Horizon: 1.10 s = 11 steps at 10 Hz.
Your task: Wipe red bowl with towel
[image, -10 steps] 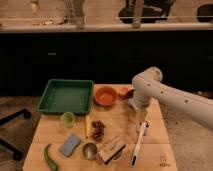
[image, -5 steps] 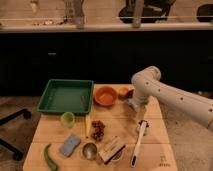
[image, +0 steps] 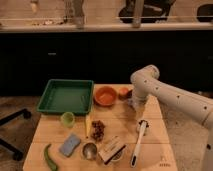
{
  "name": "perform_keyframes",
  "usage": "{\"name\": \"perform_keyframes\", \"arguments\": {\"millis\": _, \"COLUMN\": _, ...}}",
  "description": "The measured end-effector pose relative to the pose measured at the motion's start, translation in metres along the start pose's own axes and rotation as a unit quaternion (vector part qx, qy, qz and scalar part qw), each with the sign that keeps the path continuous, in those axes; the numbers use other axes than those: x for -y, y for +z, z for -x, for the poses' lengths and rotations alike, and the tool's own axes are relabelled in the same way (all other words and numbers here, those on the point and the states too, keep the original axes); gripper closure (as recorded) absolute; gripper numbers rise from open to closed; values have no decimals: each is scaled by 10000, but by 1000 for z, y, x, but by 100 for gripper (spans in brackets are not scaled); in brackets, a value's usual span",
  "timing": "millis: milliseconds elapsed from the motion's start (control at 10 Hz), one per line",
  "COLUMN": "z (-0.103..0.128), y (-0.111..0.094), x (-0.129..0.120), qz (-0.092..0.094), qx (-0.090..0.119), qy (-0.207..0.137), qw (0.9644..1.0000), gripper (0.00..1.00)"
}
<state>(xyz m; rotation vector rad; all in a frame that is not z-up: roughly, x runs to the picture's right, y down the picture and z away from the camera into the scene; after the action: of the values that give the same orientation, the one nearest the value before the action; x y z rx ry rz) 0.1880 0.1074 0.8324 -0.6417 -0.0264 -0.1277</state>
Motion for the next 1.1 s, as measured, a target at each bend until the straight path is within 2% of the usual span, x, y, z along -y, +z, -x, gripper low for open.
{"name": "perform_keyframes", "arguments": {"millis": 100, "z": 1, "y": 3, "x": 0, "qz": 10, "qx": -19, "qy": -47, "qw": 10000, "gripper": 20}}
{"name": "perform_keyframes", "arguments": {"millis": 300, "z": 2, "y": 10, "x": 1, "qz": -150, "qx": -1, "qy": -109, "qw": 9998, "gripper": 20}}
{"name": "perform_keyframes", "arguments": {"millis": 600, "z": 3, "y": 13, "x": 5, "qz": -296, "qx": 53, "qy": -137, "qw": 9995, "gripper": 20}}
{"name": "perform_keyframes", "arguments": {"millis": 1100, "z": 2, "y": 19, "x": 12, "qz": -372, "qx": 150, "qy": -252, "qw": 9989, "gripper": 20}}
